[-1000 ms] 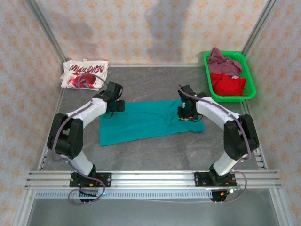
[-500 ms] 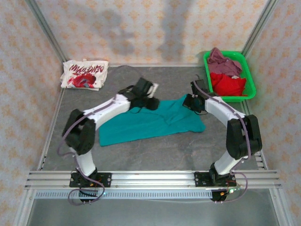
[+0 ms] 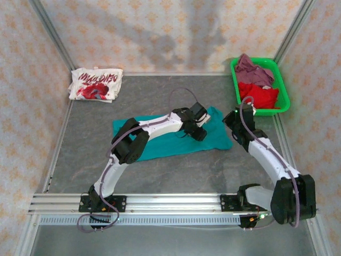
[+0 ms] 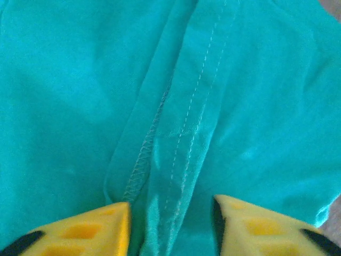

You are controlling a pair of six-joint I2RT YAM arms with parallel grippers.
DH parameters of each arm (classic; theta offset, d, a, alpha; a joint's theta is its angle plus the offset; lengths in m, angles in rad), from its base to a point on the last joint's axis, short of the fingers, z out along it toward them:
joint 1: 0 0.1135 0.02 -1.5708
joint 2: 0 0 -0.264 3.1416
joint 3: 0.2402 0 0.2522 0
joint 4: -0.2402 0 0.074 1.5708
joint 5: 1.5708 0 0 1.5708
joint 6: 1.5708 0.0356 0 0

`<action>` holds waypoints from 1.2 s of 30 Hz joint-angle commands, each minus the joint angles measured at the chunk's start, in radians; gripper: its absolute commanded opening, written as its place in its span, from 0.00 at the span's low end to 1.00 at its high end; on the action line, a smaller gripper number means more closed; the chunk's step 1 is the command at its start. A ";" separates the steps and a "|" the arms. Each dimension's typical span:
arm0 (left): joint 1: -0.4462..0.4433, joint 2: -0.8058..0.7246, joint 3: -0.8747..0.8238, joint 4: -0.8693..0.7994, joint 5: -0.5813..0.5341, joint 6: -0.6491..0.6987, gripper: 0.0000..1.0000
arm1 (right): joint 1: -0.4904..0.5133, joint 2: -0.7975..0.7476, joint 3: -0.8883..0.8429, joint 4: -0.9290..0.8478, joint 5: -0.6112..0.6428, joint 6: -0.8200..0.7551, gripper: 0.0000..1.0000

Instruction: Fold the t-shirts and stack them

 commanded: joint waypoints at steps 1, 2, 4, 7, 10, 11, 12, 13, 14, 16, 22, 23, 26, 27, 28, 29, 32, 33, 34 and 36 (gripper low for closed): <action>-0.002 -0.036 -0.019 -0.050 -0.031 -0.011 0.30 | -0.002 -0.029 -0.012 0.003 0.076 -0.039 0.10; -0.004 -0.051 -0.030 -0.047 -0.033 -0.014 0.21 | -0.003 -0.031 -0.013 0.001 0.079 -0.043 0.10; -0.008 -0.089 -0.053 -0.033 -0.034 -0.023 0.13 | -0.003 -0.026 -0.020 0.012 0.079 -0.046 0.11; -0.011 -0.158 -0.091 0.002 -0.017 -0.029 0.00 | -0.005 0.009 -0.018 0.033 0.062 -0.048 0.13; -0.012 -0.242 -0.153 0.082 0.015 -0.033 0.00 | -0.006 0.105 0.029 0.021 -0.007 -0.063 0.13; -0.012 -0.261 -0.172 0.110 0.001 -0.034 0.04 | -0.006 0.143 0.049 0.017 -0.044 -0.070 0.13; -0.009 -0.264 -0.174 0.118 -0.020 -0.038 0.05 | -0.006 0.177 0.067 0.012 -0.073 -0.077 0.13; -0.007 -0.255 -0.158 0.106 -0.032 -0.039 0.05 | -0.006 0.216 0.091 0.001 -0.106 -0.082 0.13; -0.003 -0.240 -0.134 0.085 -0.030 -0.032 0.07 | -0.006 0.249 0.111 -0.006 -0.132 -0.083 0.13; 0.001 -0.207 -0.081 0.045 -0.032 -0.024 0.18 | -0.007 0.316 0.151 -0.028 -0.187 -0.088 0.14; 0.000 -0.226 -0.099 0.068 0.050 -0.022 0.33 | -0.006 0.352 0.172 -0.051 -0.197 -0.084 0.23; 0.000 -0.241 -0.117 0.081 0.049 -0.029 0.33 | -0.007 0.349 0.173 -0.060 -0.185 -0.090 0.24; 0.005 -0.258 -0.164 0.103 -0.001 -0.043 0.38 | -0.006 0.365 0.192 -0.075 -0.223 -0.122 0.23; 0.011 -0.241 -0.159 0.090 -0.012 -0.048 0.37 | -0.006 0.377 0.204 -0.087 -0.235 -0.125 0.23; 0.020 -0.216 -0.138 0.069 -0.018 -0.058 0.37 | -0.007 0.389 0.212 -0.094 -0.245 -0.126 0.22; 0.029 -0.195 -0.125 0.060 -0.022 -0.072 0.37 | -0.007 0.396 0.213 -0.090 -0.251 -0.122 0.21; 0.059 -0.139 -0.112 0.094 0.008 -0.131 0.37 | -0.007 0.399 0.204 -0.073 -0.250 -0.098 0.18; 0.062 -0.116 -0.085 0.074 0.019 -0.130 0.38 | -0.006 0.391 0.196 -0.057 -0.252 -0.093 0.18; 0.057 -0.093 -0.049 0.040 0.019 -0.109 0.41 | -0.006 0.384 0.192 -0.052 -0.251 -0.090 0.19; 0.032 -0.073 -0.008 -0.008 -0.017 -0.053 0.43 | -0.007 0.378 0.192 -0.058 -0.240 -0.094 0.19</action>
